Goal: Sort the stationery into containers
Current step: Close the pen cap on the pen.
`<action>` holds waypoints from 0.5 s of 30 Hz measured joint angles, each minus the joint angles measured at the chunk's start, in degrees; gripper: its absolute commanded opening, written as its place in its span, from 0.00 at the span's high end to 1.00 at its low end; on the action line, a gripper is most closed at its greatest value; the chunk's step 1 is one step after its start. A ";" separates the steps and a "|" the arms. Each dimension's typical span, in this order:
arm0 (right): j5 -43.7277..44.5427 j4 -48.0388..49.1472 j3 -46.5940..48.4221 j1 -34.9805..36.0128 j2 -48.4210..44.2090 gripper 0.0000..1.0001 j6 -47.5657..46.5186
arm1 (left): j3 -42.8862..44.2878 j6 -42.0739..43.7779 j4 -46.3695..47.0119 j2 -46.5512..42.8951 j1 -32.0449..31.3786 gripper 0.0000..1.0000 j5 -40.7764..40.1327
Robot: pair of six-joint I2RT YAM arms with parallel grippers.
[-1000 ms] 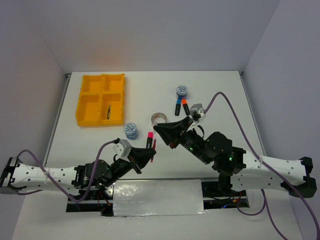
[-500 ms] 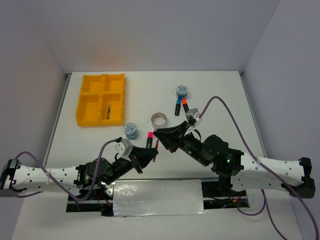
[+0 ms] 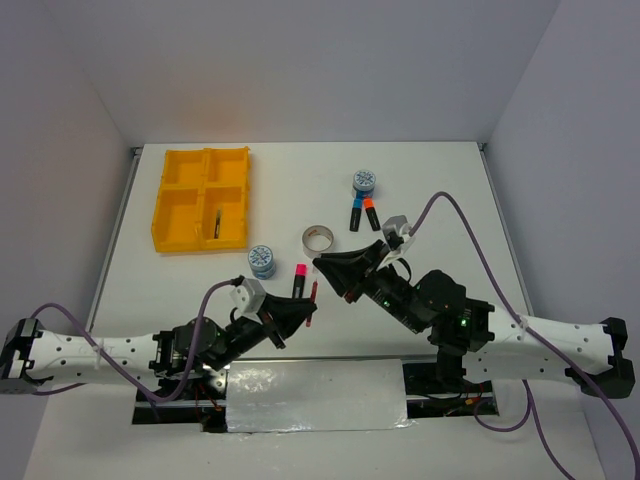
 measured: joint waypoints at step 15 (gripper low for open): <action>0.35 -0.07 -1.86 -0.04 -1.25 0.94 0.07 | -2.27 -0.24 0.52 -0.83 0.00 1.00 0.66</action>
